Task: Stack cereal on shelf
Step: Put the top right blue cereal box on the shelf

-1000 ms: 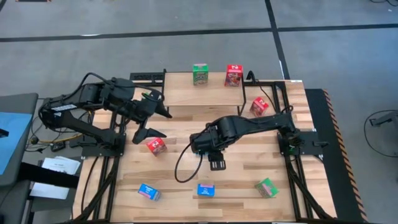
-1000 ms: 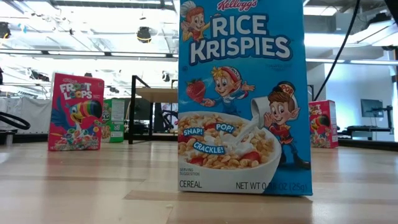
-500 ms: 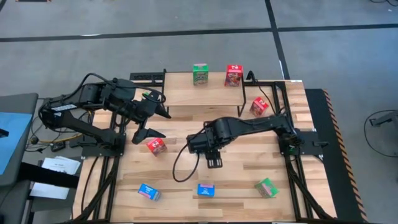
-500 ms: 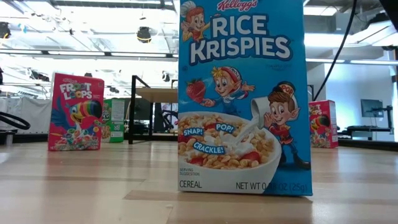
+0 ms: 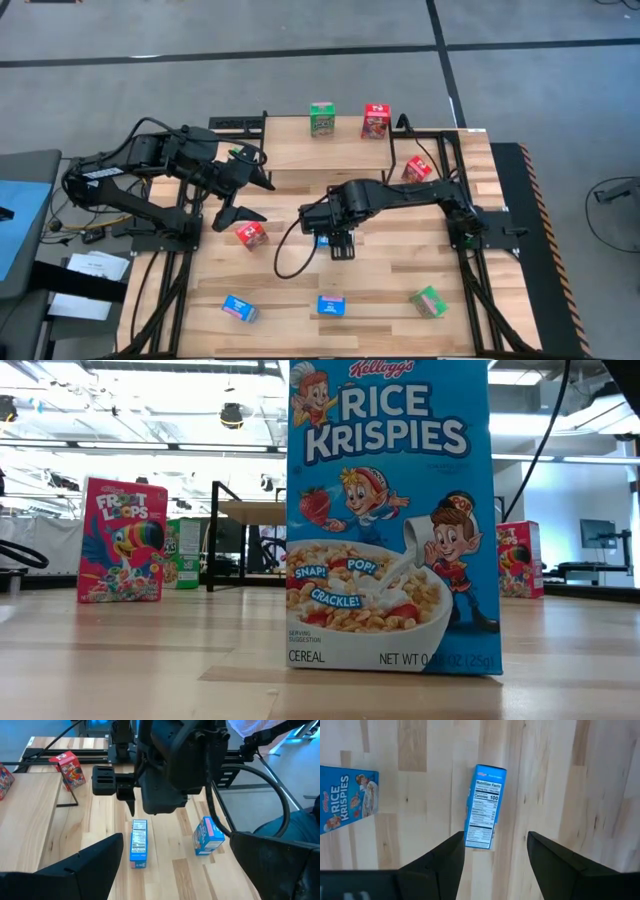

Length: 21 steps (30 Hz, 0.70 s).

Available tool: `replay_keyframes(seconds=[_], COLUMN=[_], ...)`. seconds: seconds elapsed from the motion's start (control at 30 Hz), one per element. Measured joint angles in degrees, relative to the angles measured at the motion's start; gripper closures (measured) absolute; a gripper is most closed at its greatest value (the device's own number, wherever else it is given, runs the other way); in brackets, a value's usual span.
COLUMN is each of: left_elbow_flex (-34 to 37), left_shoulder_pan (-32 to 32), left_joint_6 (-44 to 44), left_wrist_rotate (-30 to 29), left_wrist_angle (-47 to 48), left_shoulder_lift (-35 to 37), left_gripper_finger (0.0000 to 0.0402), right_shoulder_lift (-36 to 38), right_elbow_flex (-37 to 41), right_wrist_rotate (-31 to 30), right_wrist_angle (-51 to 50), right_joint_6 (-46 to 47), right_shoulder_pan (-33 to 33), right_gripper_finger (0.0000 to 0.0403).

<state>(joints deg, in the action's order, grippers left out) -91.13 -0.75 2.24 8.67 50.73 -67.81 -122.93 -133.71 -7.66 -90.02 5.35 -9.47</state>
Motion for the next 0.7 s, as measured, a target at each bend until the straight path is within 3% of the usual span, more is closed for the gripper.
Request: replay_keyframes(seconds=[0.2, 0.4, 0.7], left_elbow_flex=[0.0, 0.02, 0.02], left_shoulder_pan=[0.0, 0.0, 0.02], left_joint_6=[0.22, 0.58, 0.44], left_wrist_rotate=[0.0, 0.02, -0.07], left_wrist_angle=[-0.01, 0.05, -0.54], left_shoulder_lift=[0.0, 0.0, 0.0], left_gripper_finger=[0.0044, 0.0044, 0.0044], right_shoulder_lift=[0.41, 9.88, 27.03], right_elbow_flex=[2.09, 20.43, 43.83], right_wrist_rotate=[0.0, -2.98, -2.77], right_wrist_angle=[0.19, 1.97, 22.92], right_joint_6=[-0.77, 1.86, 5.77], right_shoulder_pan=[-0.31, 0.88, 2.03], right_gripper_finger=[0.0164, 0.0164, 0.0164])
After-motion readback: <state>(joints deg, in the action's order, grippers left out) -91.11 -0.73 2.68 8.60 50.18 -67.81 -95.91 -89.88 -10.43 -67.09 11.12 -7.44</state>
